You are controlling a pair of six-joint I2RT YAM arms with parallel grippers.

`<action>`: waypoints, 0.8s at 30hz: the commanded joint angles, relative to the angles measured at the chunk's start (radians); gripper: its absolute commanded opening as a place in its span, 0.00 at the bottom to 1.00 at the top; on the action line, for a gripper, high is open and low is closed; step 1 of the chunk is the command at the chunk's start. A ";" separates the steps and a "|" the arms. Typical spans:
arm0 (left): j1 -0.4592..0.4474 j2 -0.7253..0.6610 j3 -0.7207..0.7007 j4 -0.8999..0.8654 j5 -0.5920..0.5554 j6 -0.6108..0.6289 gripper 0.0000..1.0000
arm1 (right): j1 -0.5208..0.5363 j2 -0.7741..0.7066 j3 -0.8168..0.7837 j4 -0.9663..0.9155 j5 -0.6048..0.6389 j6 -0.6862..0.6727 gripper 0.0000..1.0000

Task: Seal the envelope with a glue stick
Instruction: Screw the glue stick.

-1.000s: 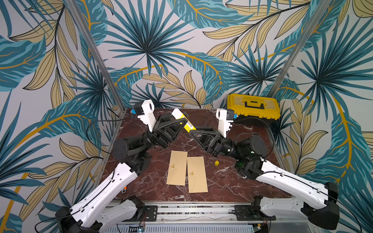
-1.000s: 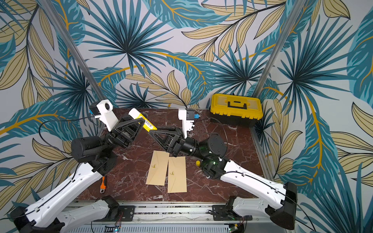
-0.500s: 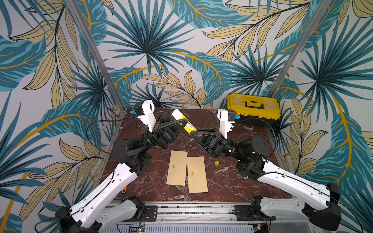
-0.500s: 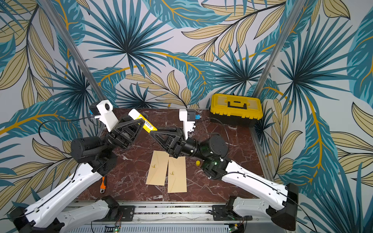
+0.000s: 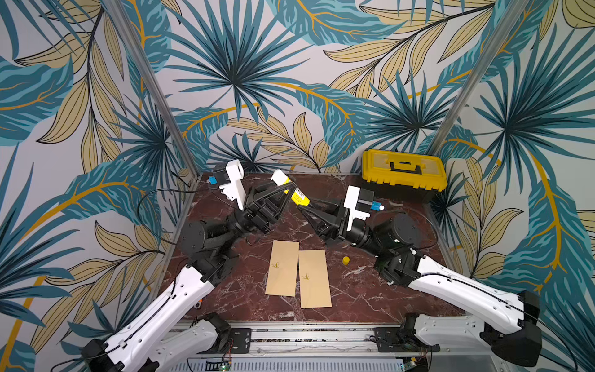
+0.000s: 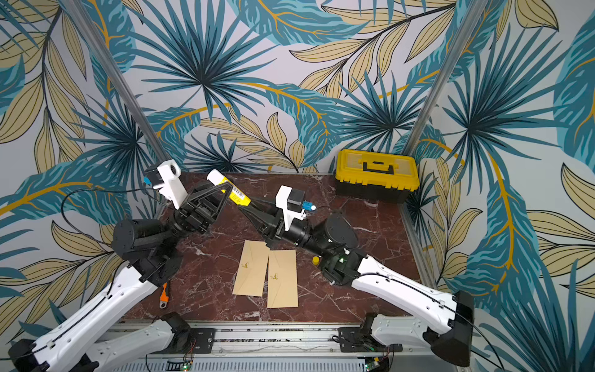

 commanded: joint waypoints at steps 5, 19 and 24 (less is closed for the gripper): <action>0.004 -0.058 -0.076 -0.058 -0.246 -0.068 0.00 | 0.014 0.086 0.064 -0.030 -0.058 -0.827 0.02; 0.002 -0.070 -0.113 -0.031 -0.283 -0.102 0.00 | 0.061 0.102 0.045 -0.032 -0.017 -0.876 0.38; 0.001 -0.071 -0.104 0.002 -0.231 -0.057 0.00 | 0.063 -0.020 -0.010 -0.112 -0.001 -0.457 0.44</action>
